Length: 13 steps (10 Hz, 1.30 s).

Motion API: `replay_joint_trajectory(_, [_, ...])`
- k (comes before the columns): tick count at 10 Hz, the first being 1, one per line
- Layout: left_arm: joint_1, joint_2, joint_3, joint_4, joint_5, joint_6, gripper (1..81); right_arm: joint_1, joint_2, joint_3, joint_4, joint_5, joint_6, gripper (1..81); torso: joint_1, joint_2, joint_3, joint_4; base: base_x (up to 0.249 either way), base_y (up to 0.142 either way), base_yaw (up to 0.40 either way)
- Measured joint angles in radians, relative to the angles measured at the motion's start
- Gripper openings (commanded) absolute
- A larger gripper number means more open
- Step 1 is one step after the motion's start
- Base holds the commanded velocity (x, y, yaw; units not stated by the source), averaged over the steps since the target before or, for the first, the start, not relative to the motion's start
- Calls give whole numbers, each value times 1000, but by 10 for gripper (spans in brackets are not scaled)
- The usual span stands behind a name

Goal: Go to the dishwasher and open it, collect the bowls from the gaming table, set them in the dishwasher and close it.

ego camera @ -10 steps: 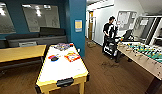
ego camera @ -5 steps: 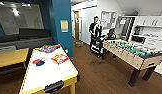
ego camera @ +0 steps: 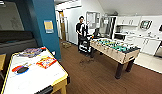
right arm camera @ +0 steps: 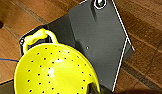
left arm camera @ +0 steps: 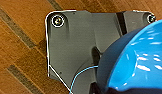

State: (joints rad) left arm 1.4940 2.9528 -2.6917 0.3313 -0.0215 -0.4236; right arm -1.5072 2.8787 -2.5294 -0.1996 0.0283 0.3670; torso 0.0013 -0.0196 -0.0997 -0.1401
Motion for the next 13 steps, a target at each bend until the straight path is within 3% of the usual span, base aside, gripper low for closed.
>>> replay_joint_trajectory(13, [6, 0, 0, 0, 0, 0, 10, -6, 21, -31, -8, 5, 0, 10, 0, 0, 0, 0, 0, 0, -394])
